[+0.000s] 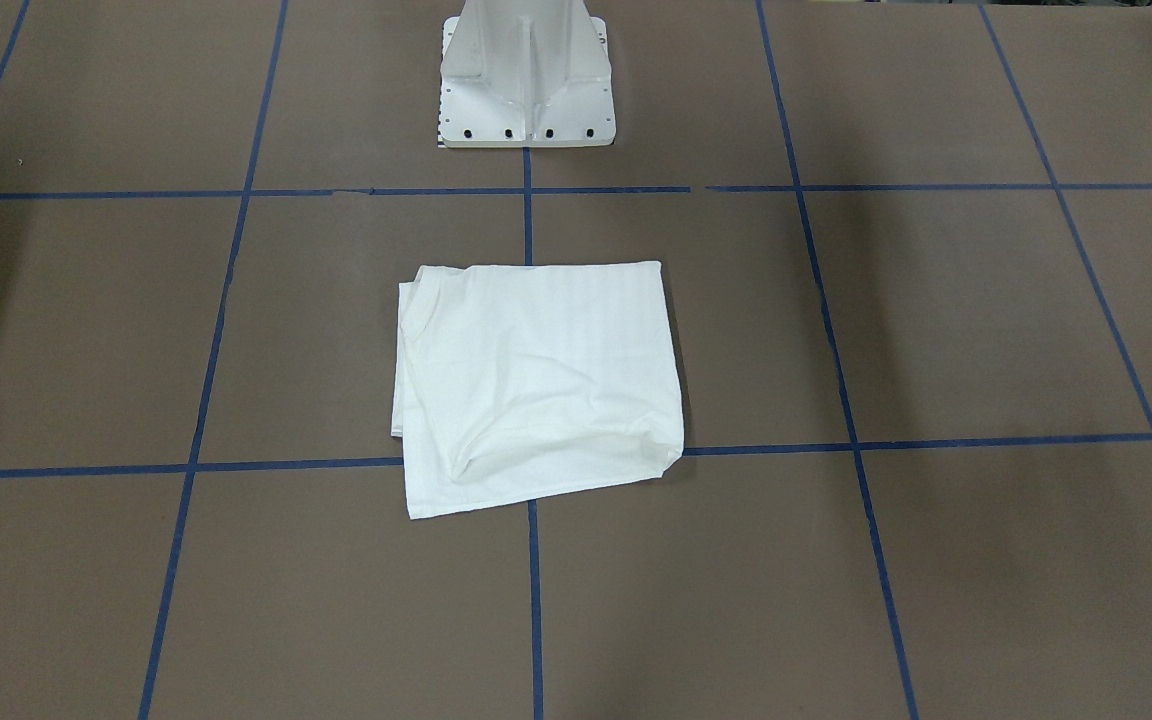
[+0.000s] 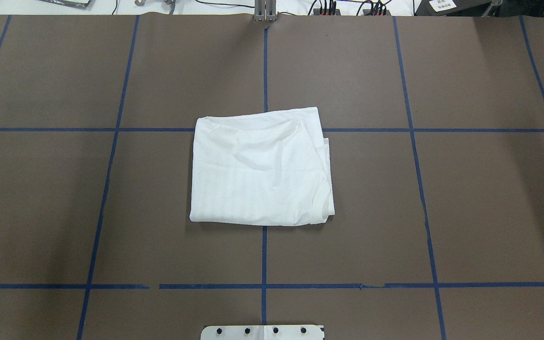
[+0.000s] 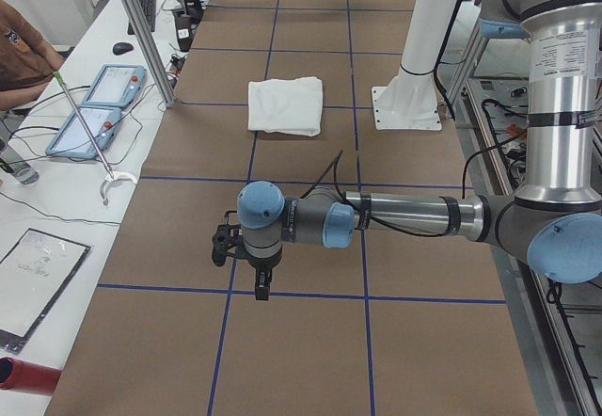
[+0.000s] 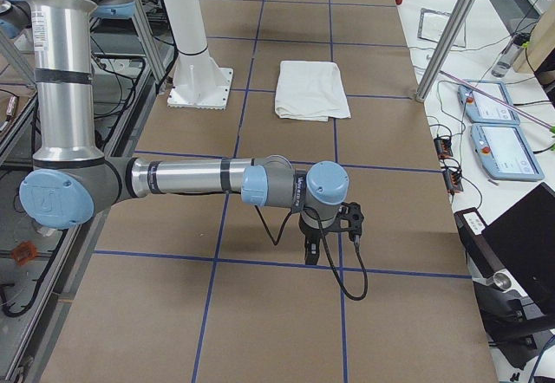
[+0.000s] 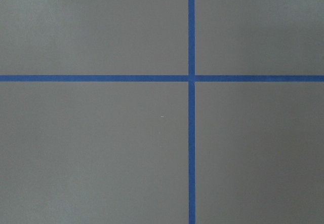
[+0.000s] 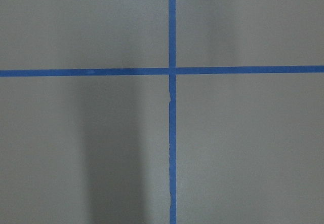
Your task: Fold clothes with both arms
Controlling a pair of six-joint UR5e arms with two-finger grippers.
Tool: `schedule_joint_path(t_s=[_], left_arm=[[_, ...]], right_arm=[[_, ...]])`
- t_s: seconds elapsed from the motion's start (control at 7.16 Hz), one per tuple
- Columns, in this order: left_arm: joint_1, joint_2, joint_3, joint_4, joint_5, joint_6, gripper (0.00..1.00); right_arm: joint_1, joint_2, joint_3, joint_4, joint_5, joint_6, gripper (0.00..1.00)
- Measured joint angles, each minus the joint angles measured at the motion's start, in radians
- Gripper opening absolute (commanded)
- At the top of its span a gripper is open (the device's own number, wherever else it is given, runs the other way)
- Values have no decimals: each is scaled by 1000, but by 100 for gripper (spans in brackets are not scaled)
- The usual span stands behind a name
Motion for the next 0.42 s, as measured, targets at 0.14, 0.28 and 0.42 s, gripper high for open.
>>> schedule_joint_path(t_s=[0.14,0.28,0.42], left_arm=[[0,0,0,0,0,0,99],[0,-1,0,0,0,0,99],[0,-1,0,0,0,0,99]], right_arm=[[0,0,0,0,4,1,100],[0,0,0,0,6,1,100],[0,0,0,0,6,1,100]])
